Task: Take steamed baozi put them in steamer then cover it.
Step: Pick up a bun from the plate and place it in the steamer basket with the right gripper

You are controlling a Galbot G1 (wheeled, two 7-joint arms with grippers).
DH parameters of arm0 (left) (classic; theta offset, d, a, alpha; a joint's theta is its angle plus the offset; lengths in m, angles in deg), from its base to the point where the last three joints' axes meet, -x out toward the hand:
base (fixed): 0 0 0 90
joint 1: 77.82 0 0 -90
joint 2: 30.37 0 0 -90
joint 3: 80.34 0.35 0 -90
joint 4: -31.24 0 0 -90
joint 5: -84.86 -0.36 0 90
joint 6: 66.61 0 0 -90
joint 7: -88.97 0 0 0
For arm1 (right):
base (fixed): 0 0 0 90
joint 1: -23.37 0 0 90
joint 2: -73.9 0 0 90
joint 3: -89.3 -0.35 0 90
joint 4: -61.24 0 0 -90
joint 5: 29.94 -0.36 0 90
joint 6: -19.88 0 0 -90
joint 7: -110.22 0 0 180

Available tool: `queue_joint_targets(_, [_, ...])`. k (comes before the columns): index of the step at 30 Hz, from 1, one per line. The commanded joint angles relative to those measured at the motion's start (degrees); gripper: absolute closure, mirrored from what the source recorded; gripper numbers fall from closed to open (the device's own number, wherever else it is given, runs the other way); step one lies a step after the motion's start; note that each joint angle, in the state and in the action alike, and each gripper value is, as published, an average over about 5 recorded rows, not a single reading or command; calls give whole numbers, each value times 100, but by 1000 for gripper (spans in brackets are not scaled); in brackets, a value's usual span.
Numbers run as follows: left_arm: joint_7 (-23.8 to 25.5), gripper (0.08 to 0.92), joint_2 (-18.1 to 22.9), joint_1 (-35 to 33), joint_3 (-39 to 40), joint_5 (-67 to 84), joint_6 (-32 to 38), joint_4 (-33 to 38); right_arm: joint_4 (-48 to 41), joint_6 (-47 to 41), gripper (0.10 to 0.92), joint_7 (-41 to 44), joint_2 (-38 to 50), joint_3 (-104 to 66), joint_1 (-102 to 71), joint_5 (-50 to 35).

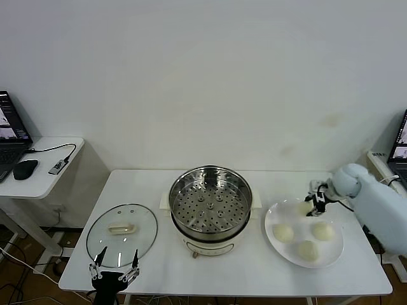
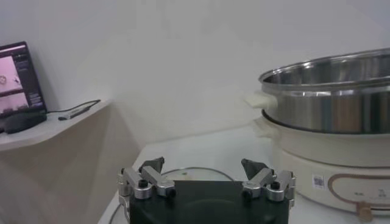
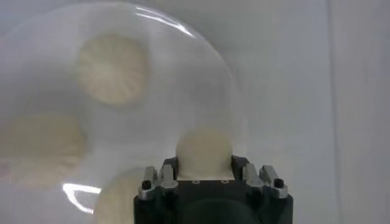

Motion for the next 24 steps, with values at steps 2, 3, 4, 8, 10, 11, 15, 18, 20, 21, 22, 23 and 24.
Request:
queue_joint_targets(2, [20,177,-74,32,11,129,10,-6,1051,34,474,-76,543,2042,2466,-1690])
queue_joint_targets(3, [23,177,-81,45,6,145,11,-3,1056,78,474,-113,414,2293,2785,-1870])
queue_joint_targets(4, [26,177,-89,58,-1,173,11,-1,1056,133,474,-152,264,2539,3078,-2044])
queue_joint_targets(8, [67,177,-140,102,-48,444,17,-11,985,381,474,-331,-548,3305,3972,-2674])
queue_joint_targets(10, [95,177,-154,130,-71,594,47,-43,889,504,474,-424,-993,3543,4171,-2947])
queue_joint_targets(11, [108,177,-153,142,-83,642,69,-64,825,589,474,-465,-1181,3641,4224,-3040])
queue_joint_targets(15, [141,177,-129,174,-123,724,125,-116,519,1126,474,-578,-1901,4016,4301,-3152])
queue_joint_targets(18, [147,177,-92,209,-127,733,127,-105,309,1587,472,-595,-2406,4208,4235,-3002])
queue_joint_targets(20, [146,177,-69,237,-126,728,123,-99,238,1829,469,-592,-2625,4285,4152,-2858])
queue_joint_targets(21, [146,177,-60,247,-126,724,122,-96,218,1963,468,-592,-2712,4331,4107,-2740])
queue_joint_targets(22, [145,177,-53,252,-125,720,121,-95,213,2074,466,-594,-2770,4378,4065,-2596])
queue_joint_targets(23, [145,177,-47,253,-124,717,120,-93,211,2193,466,-599,-2812,4429,4027,-2452])
queue_joint_targets(24, [145,177,-40,254,-124,712,120,-92,209,2312,466,-608,-2843,4475,3987,-2294])
